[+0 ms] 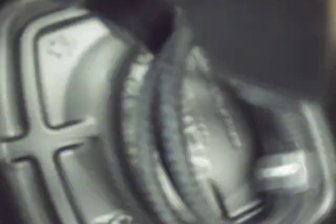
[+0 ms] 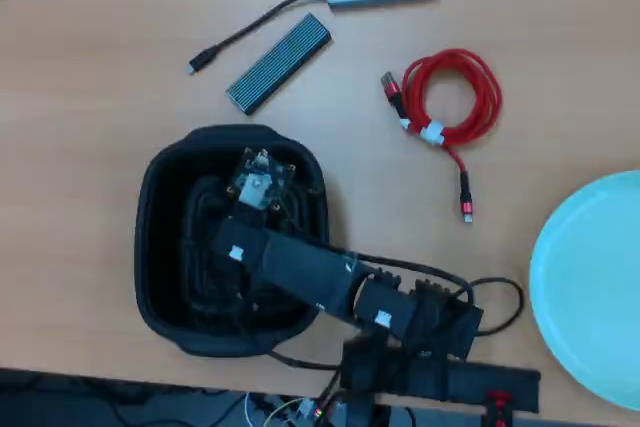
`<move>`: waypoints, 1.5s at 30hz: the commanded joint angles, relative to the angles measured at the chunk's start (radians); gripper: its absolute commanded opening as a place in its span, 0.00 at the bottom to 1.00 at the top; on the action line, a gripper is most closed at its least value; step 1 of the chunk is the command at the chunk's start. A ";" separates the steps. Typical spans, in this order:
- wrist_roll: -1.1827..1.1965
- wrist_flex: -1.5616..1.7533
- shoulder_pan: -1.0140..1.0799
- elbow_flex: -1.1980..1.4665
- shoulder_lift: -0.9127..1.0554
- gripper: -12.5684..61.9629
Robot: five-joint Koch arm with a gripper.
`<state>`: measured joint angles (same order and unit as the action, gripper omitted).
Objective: Put a black charging cable in a black bowl and put a red charging cable in a green bowl
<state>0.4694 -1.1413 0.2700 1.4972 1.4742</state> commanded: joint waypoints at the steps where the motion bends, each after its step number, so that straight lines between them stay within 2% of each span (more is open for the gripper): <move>1: 0.002 0.018 -0.014 -0.040 0.015 0.72; 3: 0.006 0.015 -0.025 -0.038 0.015 0.87; 5: 0.011 -0.002 -0.021 -0.031 0.015 0.94; 13: 0.144 -0.140 0.124 -0.012 0.020 0.93; 16: 0.172 -0.176 0.244 -0.015 0.018 0.93; 31: 0.052 -0.299 0.704 -0.002 0.038 0.93; 35: 0.063 -0.314 0.664 -0.028 0.147 0.93; 40: 0.064 -0.302 0.394 -0.095 0.249 0.93; 45: 0.038 -0.321 0.502 -0.086 0.371 0.93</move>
<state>0.5415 -1.4511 0.7179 1.4834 1.7794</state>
